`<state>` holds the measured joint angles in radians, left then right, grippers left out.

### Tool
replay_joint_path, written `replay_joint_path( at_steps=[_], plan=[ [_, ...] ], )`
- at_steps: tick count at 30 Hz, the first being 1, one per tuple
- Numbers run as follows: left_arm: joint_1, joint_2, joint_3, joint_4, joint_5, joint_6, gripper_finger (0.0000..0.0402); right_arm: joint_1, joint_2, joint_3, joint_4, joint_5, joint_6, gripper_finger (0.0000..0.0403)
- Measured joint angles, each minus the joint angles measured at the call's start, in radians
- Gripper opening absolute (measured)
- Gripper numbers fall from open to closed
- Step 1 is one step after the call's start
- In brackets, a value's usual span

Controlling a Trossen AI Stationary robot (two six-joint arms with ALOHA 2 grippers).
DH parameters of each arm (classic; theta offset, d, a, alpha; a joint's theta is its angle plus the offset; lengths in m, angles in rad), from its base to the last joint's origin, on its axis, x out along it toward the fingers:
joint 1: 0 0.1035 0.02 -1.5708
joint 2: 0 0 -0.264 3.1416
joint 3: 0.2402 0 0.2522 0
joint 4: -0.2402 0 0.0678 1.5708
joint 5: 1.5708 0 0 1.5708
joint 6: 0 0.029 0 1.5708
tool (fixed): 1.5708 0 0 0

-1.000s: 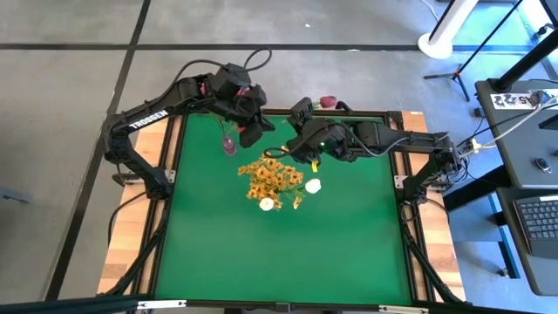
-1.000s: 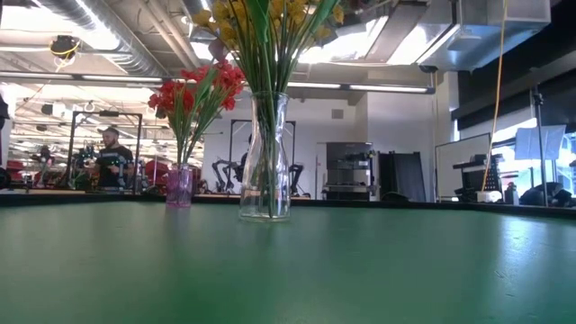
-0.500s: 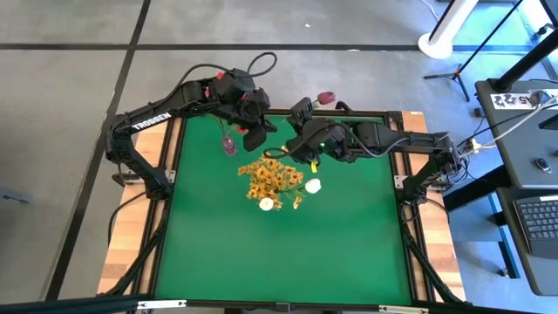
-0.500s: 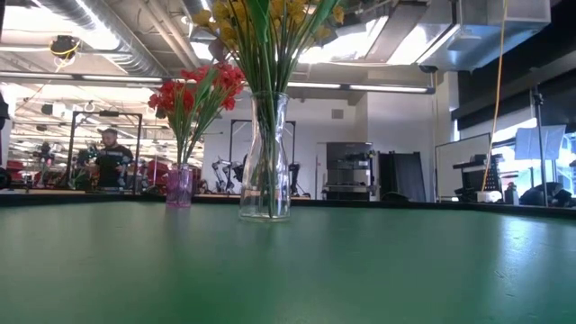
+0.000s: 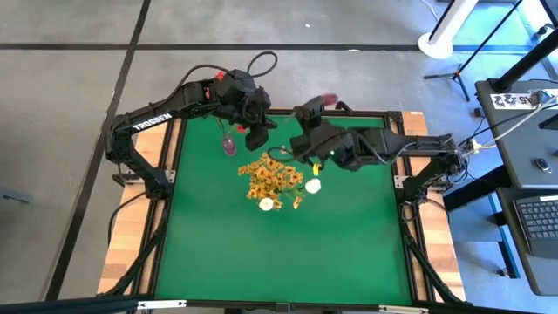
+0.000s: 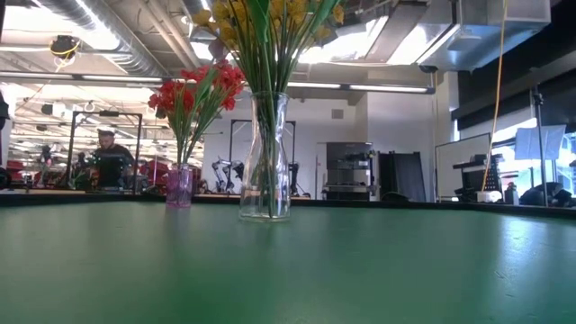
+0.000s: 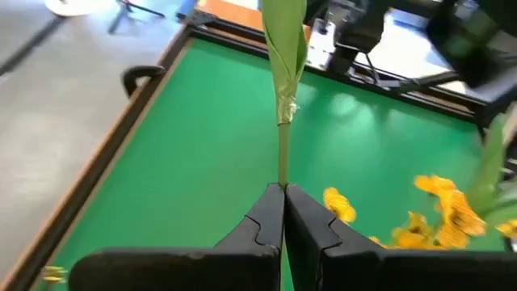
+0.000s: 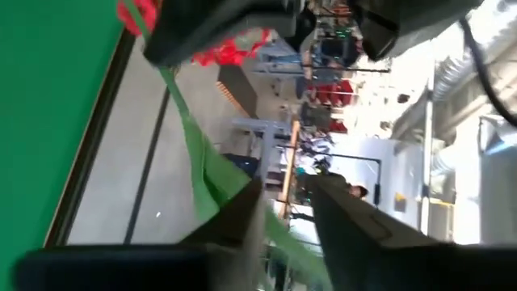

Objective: Sort flowers into vase by color
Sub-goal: Put the red tulip into the violet vase

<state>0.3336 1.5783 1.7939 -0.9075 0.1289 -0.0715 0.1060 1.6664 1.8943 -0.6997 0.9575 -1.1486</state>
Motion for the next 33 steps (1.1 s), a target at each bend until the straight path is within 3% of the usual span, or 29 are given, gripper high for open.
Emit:
replay_joint_path(
  at_steps=[5, 10, 14, 19, 23, 33],
  plan=[
    [0.000, -0.013, 0.000, 0.025, -0.051, 0.002, 0.0000, 0.065, -0.016, -0.001, 0.062, 0.092, -0.001, 0.0184],
    [0.000, -0.106, 0.000, 0.064, -0.108, 0.007, 0.0000, 0.110, -0.093, -0.001, 0.076, 0.051, 0.103, 0.0215],
    [0.000, -0.225, 0.000, 0.104, -0.177, 0.019, 0.0000, 0.117, -0.175, -0.001, 0.089, -0.062, 0.228, 0.0218],
    [-0.014, -0.371, -0.048, 0.156, -0.252, 0.030, 0.0000, 0.082, -0.264, 0.000, 0.060, -0.300, 0.423, 0.0218],
    [-0.051, -0.488, -0.233, 0.290, -0.352, 0.059, 0.0000, 0.015, -0.296, -0.004, -0.013, -0.485, 0.553, 0.0217],
    [-0.072, -0.810, -0.907, 0.916, -0.496, 0.168, 0.0000, -0.162, -0.354, -0.156, -0.023, -0.827, 0.703, 0.0183]
  ],
)
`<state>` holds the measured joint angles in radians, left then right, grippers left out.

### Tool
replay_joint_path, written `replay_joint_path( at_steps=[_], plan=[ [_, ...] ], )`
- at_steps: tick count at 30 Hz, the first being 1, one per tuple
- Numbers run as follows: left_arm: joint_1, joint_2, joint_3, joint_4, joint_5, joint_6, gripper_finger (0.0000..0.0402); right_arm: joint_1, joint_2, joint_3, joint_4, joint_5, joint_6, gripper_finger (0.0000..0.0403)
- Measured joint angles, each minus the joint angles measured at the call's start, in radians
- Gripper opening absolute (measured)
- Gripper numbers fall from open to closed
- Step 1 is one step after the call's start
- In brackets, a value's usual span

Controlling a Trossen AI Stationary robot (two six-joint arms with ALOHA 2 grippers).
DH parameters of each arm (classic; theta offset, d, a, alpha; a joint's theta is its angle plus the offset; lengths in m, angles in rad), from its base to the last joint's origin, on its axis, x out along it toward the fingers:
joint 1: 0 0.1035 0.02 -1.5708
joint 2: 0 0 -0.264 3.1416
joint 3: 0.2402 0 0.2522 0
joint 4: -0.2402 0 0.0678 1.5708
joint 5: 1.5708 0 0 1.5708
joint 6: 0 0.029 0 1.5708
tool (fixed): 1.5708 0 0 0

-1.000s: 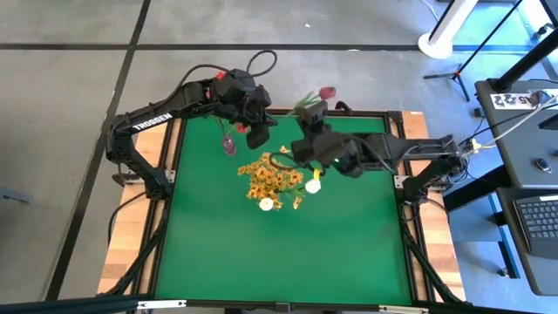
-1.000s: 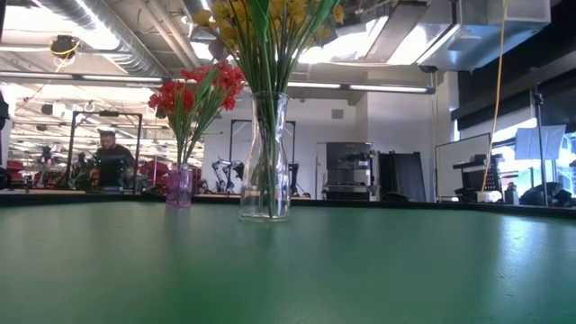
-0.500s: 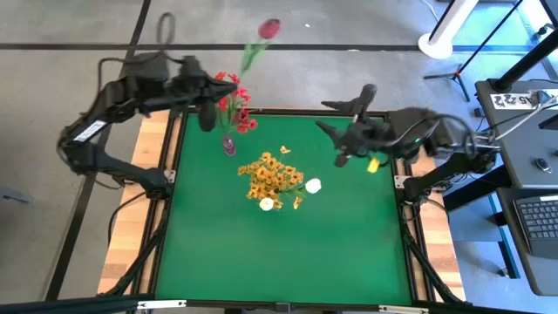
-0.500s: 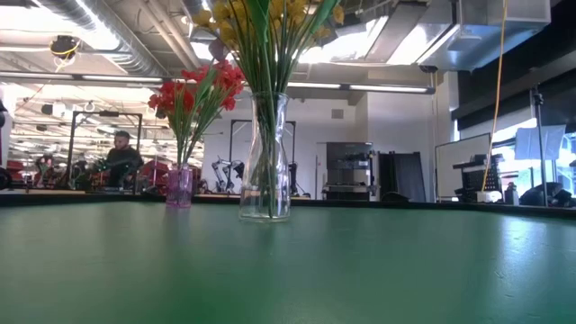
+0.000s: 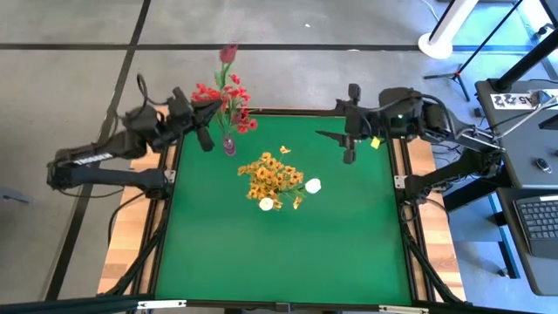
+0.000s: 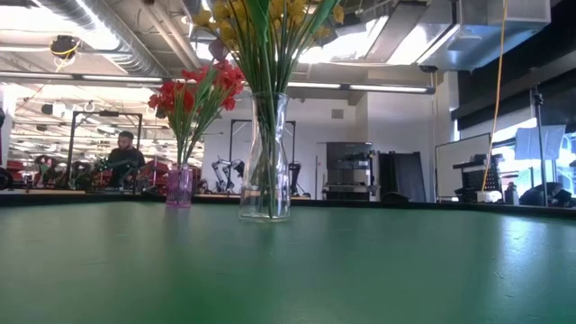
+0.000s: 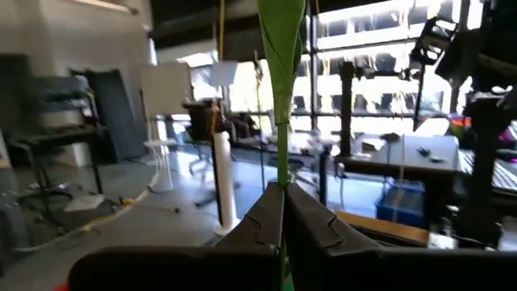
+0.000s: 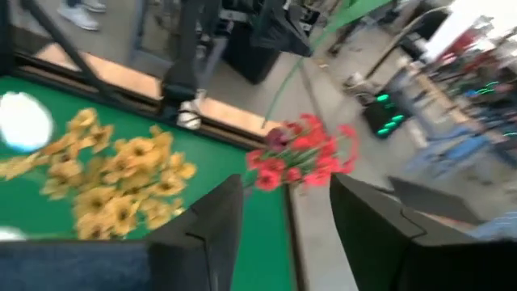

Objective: Sort flowers into vase by color
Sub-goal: Put the red tulip into the violet vase

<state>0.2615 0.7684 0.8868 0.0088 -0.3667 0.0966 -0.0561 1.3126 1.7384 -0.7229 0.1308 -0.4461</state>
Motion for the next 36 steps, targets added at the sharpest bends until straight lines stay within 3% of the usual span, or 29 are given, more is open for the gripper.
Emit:
replay_joint_path(
  at_steps=[6, 14, 20, 30, 36],
  plan=[
    [0.000, -0.125, -0.294, 0.303, -0.091, 0.070, 0.0000, -0.105, -0.092, -0.219, 0.144, -0.127, 0.052, 0.0165],
    [0.047, -0.161, -0.484, 0.404, -0.169, 0.081, 0.0000, -0.224, -0.223, -0.528, 0.440, -0.245, 0.105, 0.0159],
    [0.107, -0.147, -0.592, 0.472, -0.172, 0.016, 0.0000, -0.293, -0.252, -0.703, 0.606, -0.335, 0.159, 0.0159],
    [0.183, -0.146, -0.828, 0.802, -0.115, -0.069, 0.0000, -0.311, -0.248, -0.938, 0.893, -0.378, 0.237, 0.0159],
    [0.210, -0.146, -0.880, 0.878, -0.068, -0.122, 0.0000, -0.311, -0.248, -1.035, 1.034, -0.380, 0.269, 0.0159]
  ],
)
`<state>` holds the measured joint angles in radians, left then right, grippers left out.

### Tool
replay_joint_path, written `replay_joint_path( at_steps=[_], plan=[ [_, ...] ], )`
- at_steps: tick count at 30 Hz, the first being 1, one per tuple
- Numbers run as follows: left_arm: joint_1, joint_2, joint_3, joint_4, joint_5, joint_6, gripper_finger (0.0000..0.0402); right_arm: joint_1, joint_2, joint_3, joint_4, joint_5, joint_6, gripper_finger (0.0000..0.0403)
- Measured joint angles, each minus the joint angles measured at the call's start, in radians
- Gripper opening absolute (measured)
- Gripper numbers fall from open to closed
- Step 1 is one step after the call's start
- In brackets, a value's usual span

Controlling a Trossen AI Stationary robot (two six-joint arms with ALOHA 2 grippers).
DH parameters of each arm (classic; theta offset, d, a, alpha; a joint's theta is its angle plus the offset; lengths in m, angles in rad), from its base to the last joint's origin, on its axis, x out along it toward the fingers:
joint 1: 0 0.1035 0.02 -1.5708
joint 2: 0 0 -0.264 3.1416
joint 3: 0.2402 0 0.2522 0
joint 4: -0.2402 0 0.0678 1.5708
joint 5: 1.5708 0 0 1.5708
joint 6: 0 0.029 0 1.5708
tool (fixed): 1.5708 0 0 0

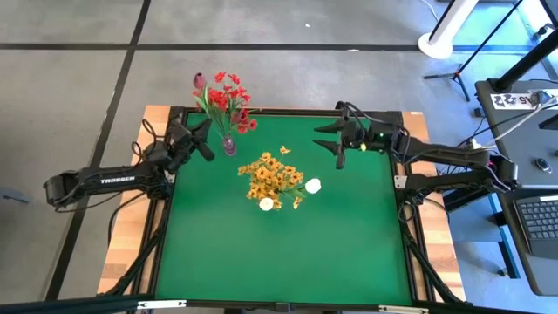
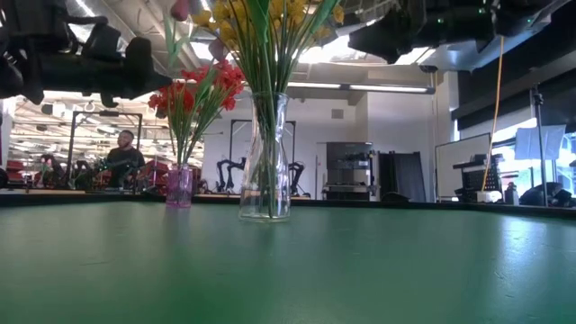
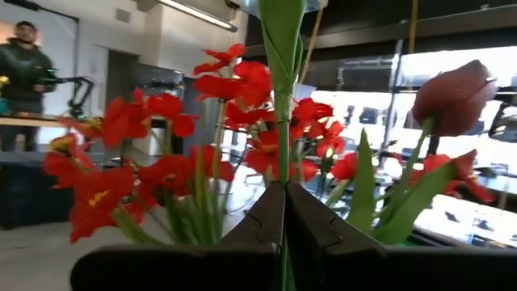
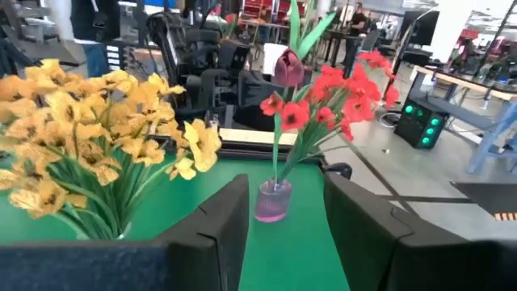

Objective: Sort flowers into vase by color
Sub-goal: Put the red tulip into the violet vase

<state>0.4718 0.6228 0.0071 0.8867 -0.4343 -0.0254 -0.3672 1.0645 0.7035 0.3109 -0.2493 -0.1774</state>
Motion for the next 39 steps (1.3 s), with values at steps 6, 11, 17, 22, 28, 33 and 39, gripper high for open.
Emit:
replay_joint_path(
  at_steps=[6, 11, 17, 22, 28, 33, 39],
  plan=[
    [0.000, 0.001, 0.000, 0.003, 0.044, -0.021, 0.0000, 0.000, 0.000, -0.040, 0.039, 0.012, 0.019, 0.0159],
    [0.000, 0.036, 0.001, 0.004, 0.041, -0.031, 0.0000, 0.000, 0.000, -0.045, 0.038, 0.012, 0.023, 0.0159],
    [0.000, 0.137, 0.031, 0.003, -0.022, -0.028, 0.0000, 0.000, 0.000, -0.045, 0.039, 0.012, 0.027, 0.0159],
    [0.004, 0.229, 0.090, 0.005, -0.038, 0.010, 0.0000, 0.000, 0.000, -0.045, 0.038, 0.013, 0.042, 0.0159],
    [0.029, 0.325, 0.100, 0.004, -0.026, -0.041, 0.0000, 0.000, 0.000, -0.045, 0.029, 0.013, 0.042, 0.0159],
    [0.033, 0.380, 0.100, 0.003, -0.010, -0.074, 0.0000, 0.000, 0.000, -0.045, 0.028, 0.013, 0.042, 0.0159],
    [0.021, 0.387, 0.100, -0.028, 0.014, -0.076, 0.0000, 0.000, 0.000, -0.045, 0.028, 0.013, 0.042, 0.0159]
  ],
)
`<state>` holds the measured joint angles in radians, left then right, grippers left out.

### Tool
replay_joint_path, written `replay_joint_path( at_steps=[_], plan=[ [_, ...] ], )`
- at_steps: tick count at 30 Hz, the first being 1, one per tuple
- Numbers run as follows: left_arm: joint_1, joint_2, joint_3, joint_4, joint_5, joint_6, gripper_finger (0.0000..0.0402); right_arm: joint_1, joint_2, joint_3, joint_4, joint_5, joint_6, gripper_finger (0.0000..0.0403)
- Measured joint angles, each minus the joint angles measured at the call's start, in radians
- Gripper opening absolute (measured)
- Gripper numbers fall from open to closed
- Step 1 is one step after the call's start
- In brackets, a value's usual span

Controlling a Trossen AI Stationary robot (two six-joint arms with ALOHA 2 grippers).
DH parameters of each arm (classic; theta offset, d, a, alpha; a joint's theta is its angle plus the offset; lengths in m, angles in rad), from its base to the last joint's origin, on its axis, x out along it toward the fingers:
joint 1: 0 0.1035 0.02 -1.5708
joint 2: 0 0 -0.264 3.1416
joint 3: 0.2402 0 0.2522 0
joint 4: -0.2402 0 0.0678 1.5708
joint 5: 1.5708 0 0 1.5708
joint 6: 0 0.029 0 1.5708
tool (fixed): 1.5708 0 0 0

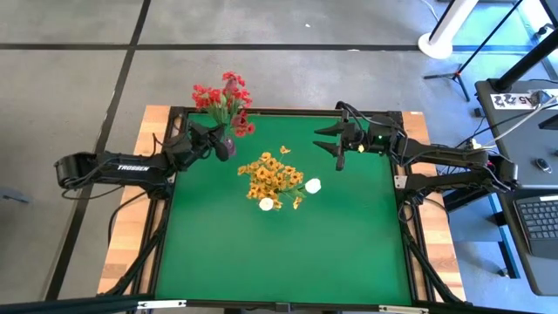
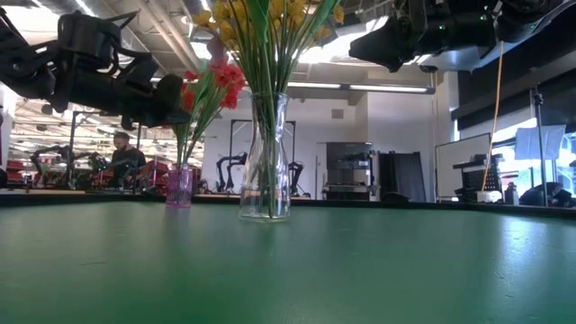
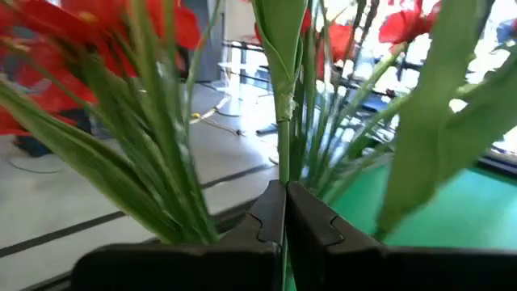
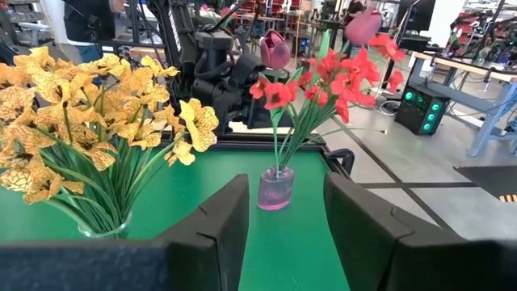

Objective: Sort flowers into vase by color
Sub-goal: Put the red tulip into the violet vase

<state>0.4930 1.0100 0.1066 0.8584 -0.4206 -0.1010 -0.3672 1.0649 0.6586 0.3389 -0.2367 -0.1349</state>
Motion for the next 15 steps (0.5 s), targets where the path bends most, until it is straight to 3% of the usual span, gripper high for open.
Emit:
replay_joint_path(
  at_steps=[9, 15],
  plan=[
    [-0.045, -0.004, 0.000, -0.020, 0.006, -0.004, 0.0003, 0.000, 0.000, 0.000, -0.046, 0.000, 0.007, 0.0159],
    [-0.070, -0.004, 0.000, -0.020, -0.004, -0.024, 0.0040, 0.000, 0.000, 0.000, -0.053, 0.000, 0.026, 0.0159]
  ],
)
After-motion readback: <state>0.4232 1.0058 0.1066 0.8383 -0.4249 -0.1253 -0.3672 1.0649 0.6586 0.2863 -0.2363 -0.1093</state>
